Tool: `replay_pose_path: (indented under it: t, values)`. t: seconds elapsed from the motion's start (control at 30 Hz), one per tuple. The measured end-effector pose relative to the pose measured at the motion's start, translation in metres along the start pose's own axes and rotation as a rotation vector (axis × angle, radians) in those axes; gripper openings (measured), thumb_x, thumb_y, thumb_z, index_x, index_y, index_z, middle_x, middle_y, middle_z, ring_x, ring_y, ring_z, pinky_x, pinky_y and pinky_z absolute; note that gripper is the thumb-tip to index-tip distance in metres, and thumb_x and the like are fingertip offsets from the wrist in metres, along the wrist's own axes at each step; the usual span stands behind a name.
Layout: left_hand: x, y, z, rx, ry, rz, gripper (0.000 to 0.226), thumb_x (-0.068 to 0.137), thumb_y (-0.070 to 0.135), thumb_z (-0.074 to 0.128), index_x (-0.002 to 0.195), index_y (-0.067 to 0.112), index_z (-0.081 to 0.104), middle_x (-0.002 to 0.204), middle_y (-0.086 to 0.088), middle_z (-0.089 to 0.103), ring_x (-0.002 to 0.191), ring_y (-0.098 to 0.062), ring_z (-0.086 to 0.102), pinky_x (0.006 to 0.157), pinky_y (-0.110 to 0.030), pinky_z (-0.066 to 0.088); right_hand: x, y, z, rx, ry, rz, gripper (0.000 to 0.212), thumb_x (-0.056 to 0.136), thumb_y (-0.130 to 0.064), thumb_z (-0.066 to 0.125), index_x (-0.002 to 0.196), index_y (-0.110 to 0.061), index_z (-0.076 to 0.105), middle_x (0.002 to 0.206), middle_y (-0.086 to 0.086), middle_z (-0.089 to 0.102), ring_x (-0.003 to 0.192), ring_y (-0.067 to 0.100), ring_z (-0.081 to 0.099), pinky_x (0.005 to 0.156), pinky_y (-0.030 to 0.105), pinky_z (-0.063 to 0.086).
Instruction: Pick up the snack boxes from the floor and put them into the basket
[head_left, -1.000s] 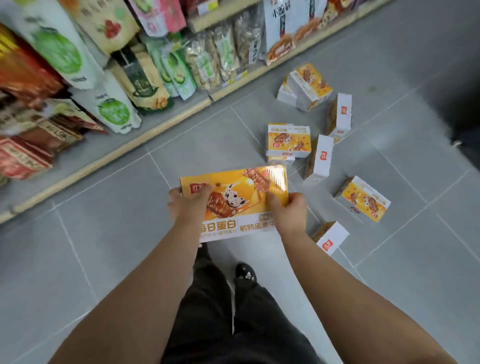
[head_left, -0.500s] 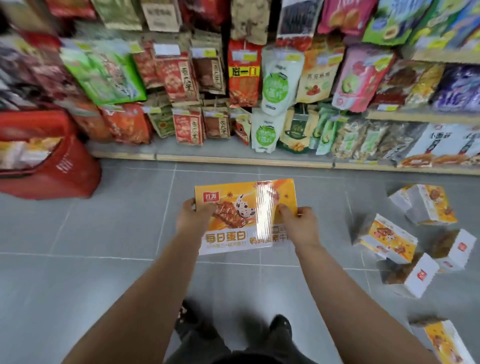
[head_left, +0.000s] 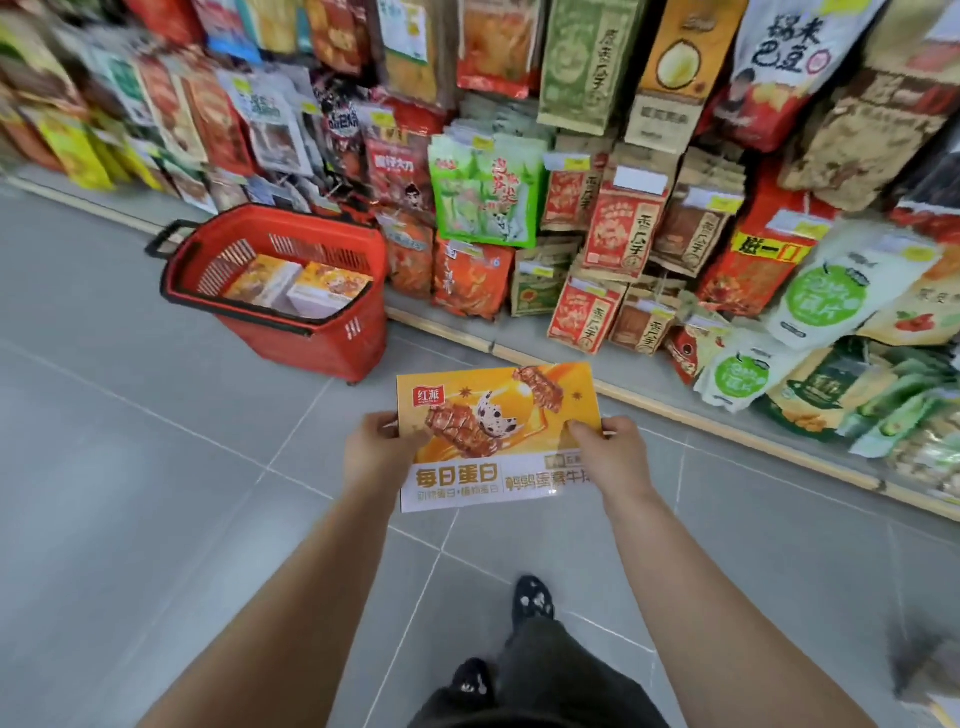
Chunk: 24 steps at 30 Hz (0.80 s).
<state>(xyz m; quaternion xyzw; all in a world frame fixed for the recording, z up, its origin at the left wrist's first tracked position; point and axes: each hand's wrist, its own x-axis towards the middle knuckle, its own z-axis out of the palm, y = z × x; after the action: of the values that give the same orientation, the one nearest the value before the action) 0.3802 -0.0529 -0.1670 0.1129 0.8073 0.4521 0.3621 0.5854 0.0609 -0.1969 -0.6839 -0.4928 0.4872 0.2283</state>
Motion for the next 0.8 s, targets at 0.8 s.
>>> replay_pose_path:
  t: [0.8]
  values:
    - [0.384, 0.103, -0.220, -0.054, 0.068, -0.257, 0.042, 0.081, 0.031, 0.063, 0.119, 0.015, 0.056, 0.106, -0.009, 0.069, 0.092, -0.030, 0.069, 0.087, -0.047, 0.056, 0.136, -0.260, 0.411, -0.366, -0.298, -0.040, 0.037, 0.069, -0.042, 0.058, 0.094, -0.014, 0.061, 0.091, 0.006, 0.066, 0.087, 0.030, 0.065, 0.078, 0.035, 0.051]
